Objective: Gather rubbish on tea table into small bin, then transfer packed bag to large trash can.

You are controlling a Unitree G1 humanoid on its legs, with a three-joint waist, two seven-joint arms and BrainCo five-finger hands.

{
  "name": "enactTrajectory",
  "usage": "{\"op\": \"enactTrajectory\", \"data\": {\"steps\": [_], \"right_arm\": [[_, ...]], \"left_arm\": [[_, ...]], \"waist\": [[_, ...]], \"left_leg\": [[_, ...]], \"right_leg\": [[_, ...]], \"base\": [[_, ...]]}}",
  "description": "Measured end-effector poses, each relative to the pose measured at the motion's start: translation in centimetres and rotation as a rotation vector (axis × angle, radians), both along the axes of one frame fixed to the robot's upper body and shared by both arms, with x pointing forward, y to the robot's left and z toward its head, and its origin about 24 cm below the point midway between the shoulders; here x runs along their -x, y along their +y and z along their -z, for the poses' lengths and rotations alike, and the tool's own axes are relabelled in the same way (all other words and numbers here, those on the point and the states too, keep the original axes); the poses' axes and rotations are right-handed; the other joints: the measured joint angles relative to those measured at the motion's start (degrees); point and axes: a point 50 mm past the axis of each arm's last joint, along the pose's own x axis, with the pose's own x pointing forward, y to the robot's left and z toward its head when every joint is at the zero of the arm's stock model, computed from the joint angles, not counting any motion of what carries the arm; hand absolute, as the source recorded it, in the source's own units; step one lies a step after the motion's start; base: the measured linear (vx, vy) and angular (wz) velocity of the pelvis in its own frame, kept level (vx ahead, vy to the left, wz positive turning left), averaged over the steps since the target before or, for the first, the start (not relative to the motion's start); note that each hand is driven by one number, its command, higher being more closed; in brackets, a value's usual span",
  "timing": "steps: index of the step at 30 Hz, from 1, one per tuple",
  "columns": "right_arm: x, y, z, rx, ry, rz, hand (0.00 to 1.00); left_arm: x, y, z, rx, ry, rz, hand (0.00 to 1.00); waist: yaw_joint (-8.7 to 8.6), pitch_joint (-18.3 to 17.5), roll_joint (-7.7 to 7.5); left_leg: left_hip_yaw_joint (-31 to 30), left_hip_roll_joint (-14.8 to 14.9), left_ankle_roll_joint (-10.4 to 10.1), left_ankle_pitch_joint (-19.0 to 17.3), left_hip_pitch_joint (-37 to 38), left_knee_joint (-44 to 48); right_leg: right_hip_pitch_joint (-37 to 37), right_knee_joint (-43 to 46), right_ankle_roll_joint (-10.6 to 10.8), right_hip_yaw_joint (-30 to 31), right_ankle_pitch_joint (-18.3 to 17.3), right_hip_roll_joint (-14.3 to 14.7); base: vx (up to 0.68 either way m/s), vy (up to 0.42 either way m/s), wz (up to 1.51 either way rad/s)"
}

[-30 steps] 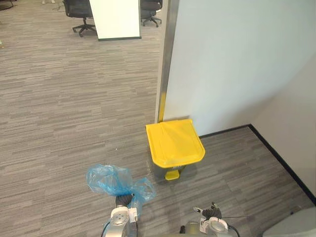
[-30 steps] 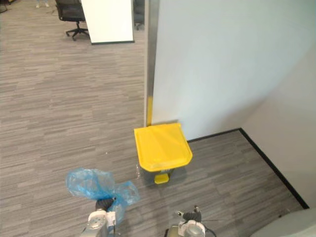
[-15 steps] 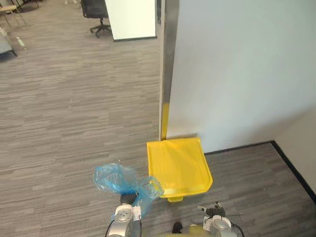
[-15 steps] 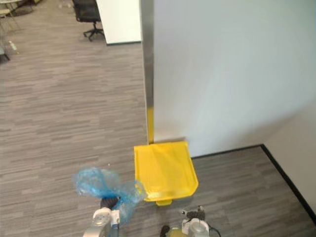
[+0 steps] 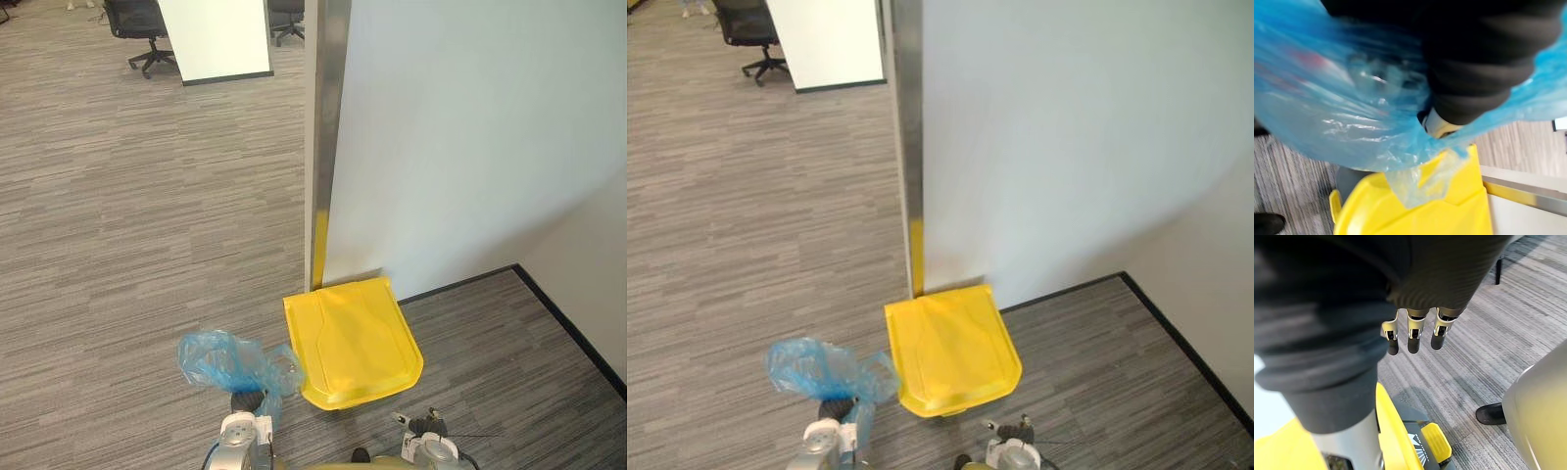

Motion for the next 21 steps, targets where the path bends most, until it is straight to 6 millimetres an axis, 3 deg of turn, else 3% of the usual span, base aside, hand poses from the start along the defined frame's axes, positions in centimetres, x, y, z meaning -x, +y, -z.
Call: {"op": "enactTrajectory", "data": {"steps": [7,9,11,13,14,18,20,21], "right_arm": [[-0.2,-0.1,0.0,0.013,0.009,0.010,0.00],[-0.4,0.0,-0.1,0.018,0.003,-0.004,0.00],[-0.6,0.0,-0.1,0.025,-0.002,-0.005,0.00],[-1.3,-0.5,-0.5,0.044,-0.022,0.006,0.00],[-1.6,-0.7,-0.7,0.054,-0.033,0.014,0.00],[-2.0,-0.2,-0.8,0.059,-0.034,0.042,0.00],[-1.6,-0.2,-0.6,0.049,-0.023,0.070,0.00],[-1.6,-0.5,-0.7,0.054,-0.023,0.078,0.00]], "left_arm": [[1.0,0.1,0.5,-0.005,0.039,-0.025,1.00],[1.0,0.1,0.5,-0.006,0.038,-0.026,1.00],[0.6,0.0,0.4,-0.005,0.027,-0.025,1.00],[0.4,0.0,0.3,-0.006,0.019,-0.030,1.00],[0.4,0.1,0.3,-0.010,0.022,-0.044,1.00],[0.1,2.2,-0.1,-0.073,0.002,-0.084,1.00],[-0.5,2.4,-0.5,-0.087,-0.020,-0.088,1.00],[-0.7,2.0,-0.5,-0.082,-0.026,-0.078,1.00]], "waist": [[0.35,0.0,0.11],[0.29,0.4,-0.45],[0.28,1.4,-1.24],[0.44,3.3,-1.51],[0.33,4.4,-1.28],[0.81,6.9,-4.21],[0.95,7.4,-6.69],[0.91,7.7,-5.57]], "left_leg": [[4.2,-0.4,0.0,1.0,1.8,-3.3],[4.7,-0.9,0.1,1.0,1.6,-3.2],[4.5,-1.3,1.5,0.1,1.6,-2.6],[3.7,-1.7,2.0,-1.1,2.7,-2.1],[3.4,-1.4,2.6,-1.5,3.3,-1.3],[2.5,-1.3,2.3,-3.5,2.7,3.6],[1.3,-2.3,1.1,-7.4,1.7,10.5],[0.6,-1.3,0.7,-8.7,1.1,12.5]], "right_leg": [[-2.3,-0.5,-0.1,5.2,2.8,0.9],[-4.2,1.9,0.1,5.9,2.7,0.5],[-6.4,7.0,1.1,5.7,1.1,-0.5],[-11.6,18.2,2.6,2.6,0.5,-1.6],[-14.0,21.9,1.5,0.6,-0.8,-2.1],[-17.4,14.5,2.0,-0.4,1.2,-3.2],[-17.3,14.8,2.6,-1.9,1.2,-5.5],[-17.3,15.7,2.4,-2.3,1.6,-5.2]], "base": [[-0.07,0.014,-0.43],[-0.13,0.007,-0.30],[-0.18,-0.020,-0.06],[-0.19,-0.023,-0.04],[-0.13,0.003,0.04],[-0.01,-0.091,0.13],[0.07,-0.211,0.11],[0.16,-0.208,0.23]]}}
